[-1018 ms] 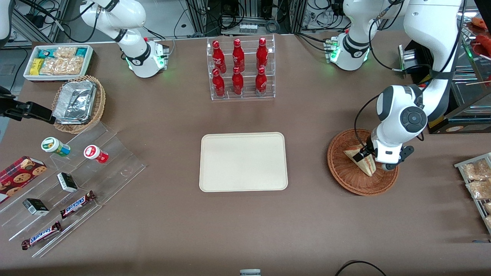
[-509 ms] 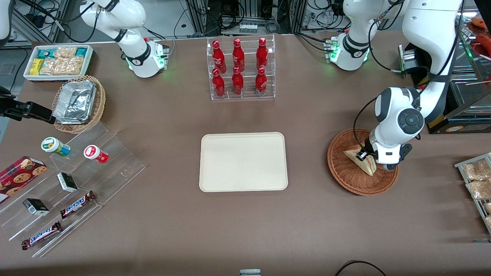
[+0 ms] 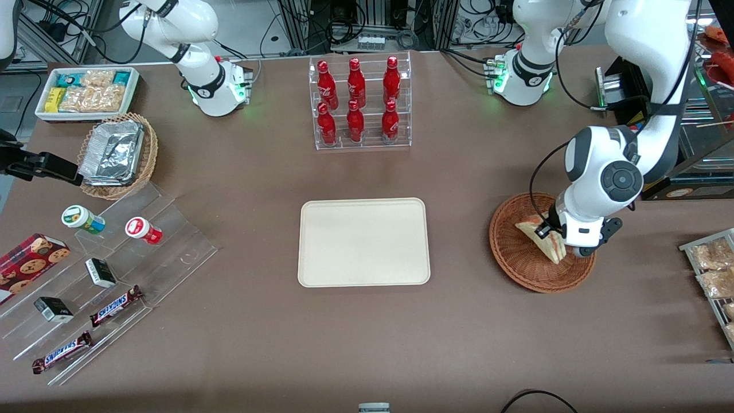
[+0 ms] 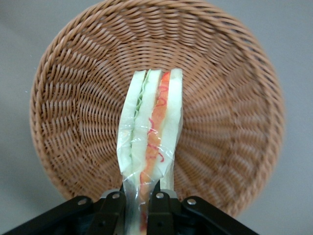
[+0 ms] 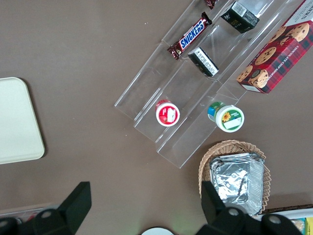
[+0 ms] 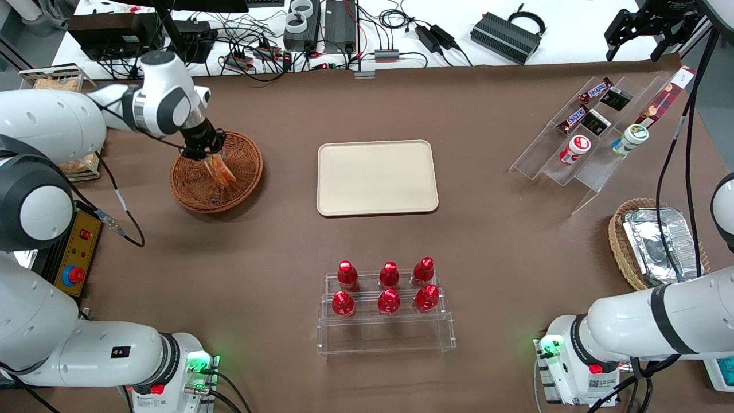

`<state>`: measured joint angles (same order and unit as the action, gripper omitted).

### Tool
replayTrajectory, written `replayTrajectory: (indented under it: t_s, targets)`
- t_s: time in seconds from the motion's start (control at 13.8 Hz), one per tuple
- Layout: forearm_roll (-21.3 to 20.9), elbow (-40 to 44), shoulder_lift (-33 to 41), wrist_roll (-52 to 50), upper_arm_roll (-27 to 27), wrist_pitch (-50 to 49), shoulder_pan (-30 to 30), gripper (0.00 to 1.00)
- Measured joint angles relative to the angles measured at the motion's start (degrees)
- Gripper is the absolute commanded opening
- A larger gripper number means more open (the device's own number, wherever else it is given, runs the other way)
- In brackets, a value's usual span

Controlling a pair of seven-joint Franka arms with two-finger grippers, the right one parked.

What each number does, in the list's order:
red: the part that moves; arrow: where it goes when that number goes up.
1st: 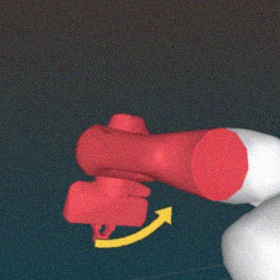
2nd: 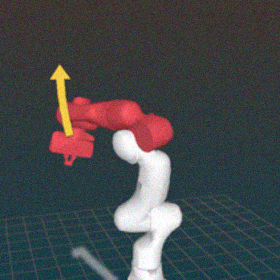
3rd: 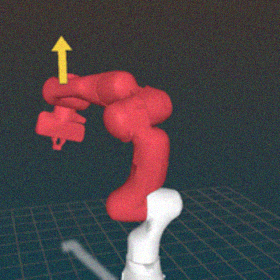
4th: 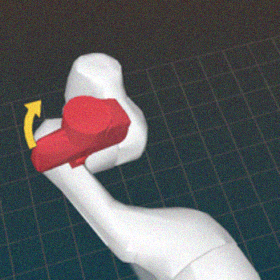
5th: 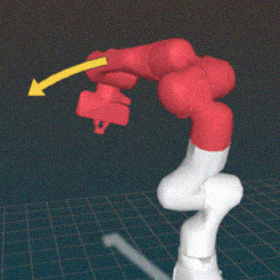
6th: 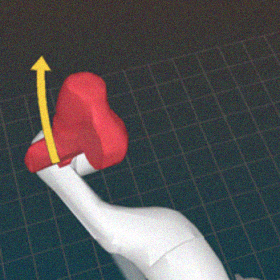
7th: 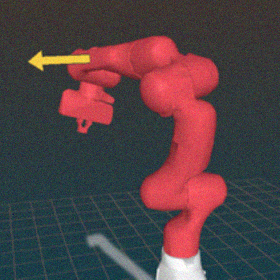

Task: Place sandwich from basket to tray
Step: 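Lift the sandwich with the left gripper and carry it over the tray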

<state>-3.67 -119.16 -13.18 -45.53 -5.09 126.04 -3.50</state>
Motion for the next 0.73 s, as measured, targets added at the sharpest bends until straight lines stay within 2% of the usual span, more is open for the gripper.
replayTrajectory:
  t_s: [0.29, 0.73]
  targets:
    - [-0.02, 5.99, 1.73, 2.45, -2.9, -7.61, -5.46, 0.0]
    - [-0.03, 12.56, -2.02, 2.44, -4.63, -7.64, -19.89, 0.0]
